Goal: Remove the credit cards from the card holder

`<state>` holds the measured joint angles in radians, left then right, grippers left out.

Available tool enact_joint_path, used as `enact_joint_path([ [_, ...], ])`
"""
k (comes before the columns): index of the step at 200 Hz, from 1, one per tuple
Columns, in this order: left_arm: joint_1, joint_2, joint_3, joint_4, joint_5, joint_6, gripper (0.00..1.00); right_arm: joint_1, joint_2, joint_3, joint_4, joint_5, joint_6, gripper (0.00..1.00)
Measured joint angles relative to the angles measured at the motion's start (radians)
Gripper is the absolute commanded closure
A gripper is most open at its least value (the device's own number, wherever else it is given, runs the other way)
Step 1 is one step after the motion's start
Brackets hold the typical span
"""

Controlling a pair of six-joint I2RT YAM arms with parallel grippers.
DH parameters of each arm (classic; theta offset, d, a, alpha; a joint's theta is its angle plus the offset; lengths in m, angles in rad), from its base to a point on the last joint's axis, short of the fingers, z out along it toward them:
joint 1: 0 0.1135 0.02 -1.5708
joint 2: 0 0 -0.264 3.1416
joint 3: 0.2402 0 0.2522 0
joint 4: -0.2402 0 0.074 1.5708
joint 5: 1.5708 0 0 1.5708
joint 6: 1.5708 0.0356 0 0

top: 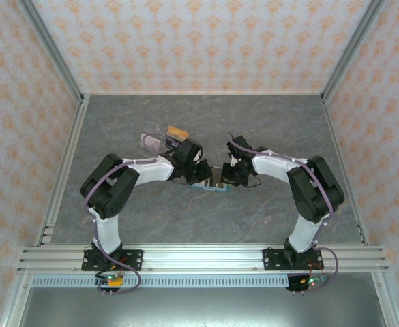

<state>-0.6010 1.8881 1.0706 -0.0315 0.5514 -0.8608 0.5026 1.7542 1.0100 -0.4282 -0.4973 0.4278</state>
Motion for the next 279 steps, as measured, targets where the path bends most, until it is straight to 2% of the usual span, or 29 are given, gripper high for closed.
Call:
enact_joint_path([
  [9, 0.002, 0.0, 0.0, 0.0, 0.002, 0.004, 1.0, -0.001, 0.0, 0.0, 0.0, 0.0, 0.002, 0.86],
  [46, 0.006, -0.001, 0.0, -0.011, -0.003, 0.032, 1.0, -0.002, 0.0, 0.0, 0.0, 0.002, 0.006, 0.86],
  [83, 0.027, -0.043, 0.005, -0.098, -0.036, 0.086, 1.0, -0.015, -0.024, -0.041, 0.056, -0.023, 0.01, 0.84],
  [133, 0.058, -0.158, 0.029, -0.223, -0.094, 0.16, 1.0, -0.039, -0.144, -0.104, 0.15, -0.124, 0.04, 0.63],
  [156, 0.068, -0.203, 0.048, -0.253, -0.113, 0.18, 1.0, -0.048, -0.204, -0.108, 0.219, -0.185, 0.063, 0.46],
  [209, 0.1, -0.28, 0.087, -0.241, -0.095, 0.153, 1.0, -0.101, -0.24, -0.161, 0.453, -0.3, 0.23, 0.23],
  [279, 0.172, -0.313, 0.045, -0.019, 0.038, -0.049, 1.0, -0.102, -0.173, -0.142, 0.734, -0.417, 0.466, 0.2],
])
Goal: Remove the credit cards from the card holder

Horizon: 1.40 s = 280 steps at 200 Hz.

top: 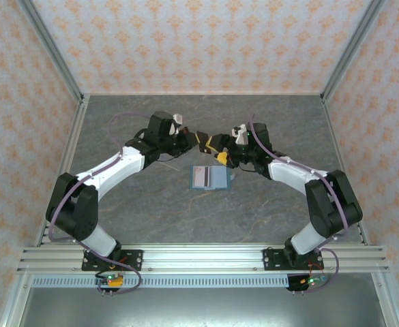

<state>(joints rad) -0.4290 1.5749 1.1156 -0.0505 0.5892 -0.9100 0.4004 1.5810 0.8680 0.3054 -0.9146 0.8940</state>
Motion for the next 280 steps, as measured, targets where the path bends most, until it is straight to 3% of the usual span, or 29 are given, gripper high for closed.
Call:
enact_joint_path([
  [31, 0.019, -0.006, -0.049, 0.127, 0.055, -0.102, 1.0, 0.0, 0.014, 0.0, 0.115, -0.038, 0.114, 0.24],
  [58, 0.026, -0.006, -0.08, 0.211, 0.087, -0.174, 1.0, 0.0, 0.009, 0.001, 0.204, -0.055, 0.19, 0.37],
  [123, 0.039, -0.008, -0.11, 0.301, 0.114, -0.245, 1.0, -0.004, -0.017, 0.004, 0.207, -0.06, 0.214, 0.66],
  [142, 0.039, -0.011, -0.113, 0.303, 0.114, -0.245, 1.0, -0.005, -0.017, 0.008, 0.197, -0.06, 0.198, 0.84],
  [161, 0.039, -0.018, -0.124, 0.304, 0.113, -0.245, 1.0, -0.005, -0.019, 0.013, 0.178, -0.059, 0.173, 0.94],
  [191, 0.038, -0.036, -0.123, 0.213, 0.091, -0.19, 0.62, -0.003, -0.038, 0.043, 0.054, -0.045, 0.032, 1.0],
  [222, 0.039, -0.089, -0.115, -0.014, -0.034, -0.097, 0.28, 0.003, -0.064, 0.119, -0.177, 0.057, -0.218, 1.0],
  [280, 0.124, -0.211, -0.125, -0.326, -0.286, 0.041, 0.08, 0.158, 0.035, 0.4, -0.525, 0.299, -0.71, 1.0],
])
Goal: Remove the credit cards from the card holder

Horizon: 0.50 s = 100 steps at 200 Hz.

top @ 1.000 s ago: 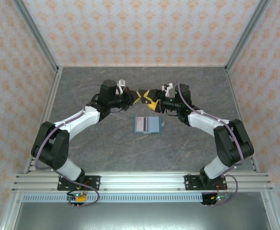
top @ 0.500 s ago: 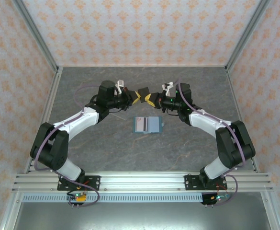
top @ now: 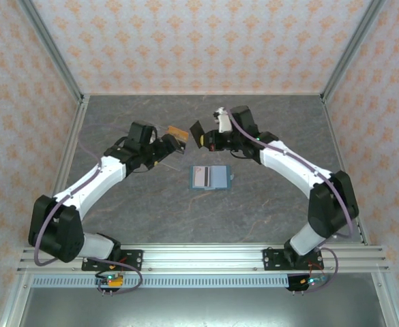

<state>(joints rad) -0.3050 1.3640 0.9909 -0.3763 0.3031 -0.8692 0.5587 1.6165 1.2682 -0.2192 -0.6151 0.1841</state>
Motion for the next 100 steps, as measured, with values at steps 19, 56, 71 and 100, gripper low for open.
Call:
enact_joint_path([
  [19, 0.051, -0.031, -0.026, -0.047, -0.041, 0.02, 0.03, 0.044, 0.078, 0.092, -0.059, 0.041, -0.129, 1.0],
  [56, 0.111, -0.058, -0.081, -0.111, -0.08, 0.05, 0.0, 0.098, 0.232, 0.257, -0.158, 0.08, -0.337, 1.0],
  [71, 0.123, -0.067, -0.092, -0.13, -0.085, 0.06, 0.0, 0.107, 0.29, 0.324, -0.189, 0.086, -0.406, 1.0],
  [100, 0.136, -0.077, -0.098, -0.15, -0.088, 0.069, 0.0, 0.11, 0.368, 0.417, -0.237, 0.096, -0.515, 1.0],
])
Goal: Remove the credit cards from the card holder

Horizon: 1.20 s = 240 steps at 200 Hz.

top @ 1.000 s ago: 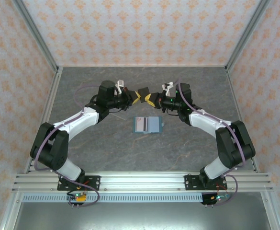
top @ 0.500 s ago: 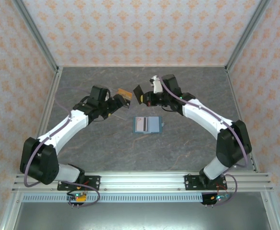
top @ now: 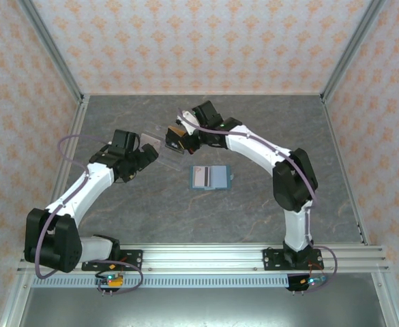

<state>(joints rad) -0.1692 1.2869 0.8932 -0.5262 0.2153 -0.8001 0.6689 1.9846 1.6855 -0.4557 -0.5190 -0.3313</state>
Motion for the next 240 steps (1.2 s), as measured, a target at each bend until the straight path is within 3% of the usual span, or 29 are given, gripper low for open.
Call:
enact_joint_path([
  [95, 0.002, -0.003, -0.026, -0.006, 0.0, 0.017, 0.0, 0.0, 0.159, 0.2, -0.151, 0.034, -0.164, 1.0],
  [169, 0.002, 0.0, -0.032, -0.005, 0.001, 0.017, 0.0, 0.0, 0.206, 0.245, -0.189, 0.053, -0.172, 0.84],
  [240, 0.002, 0.012, -0.032, -0.005, 0.005, 0.018, 0.0, 0.0, 0.217, 0.275, -0.211, 0.068, -0.162, 0.77],
])
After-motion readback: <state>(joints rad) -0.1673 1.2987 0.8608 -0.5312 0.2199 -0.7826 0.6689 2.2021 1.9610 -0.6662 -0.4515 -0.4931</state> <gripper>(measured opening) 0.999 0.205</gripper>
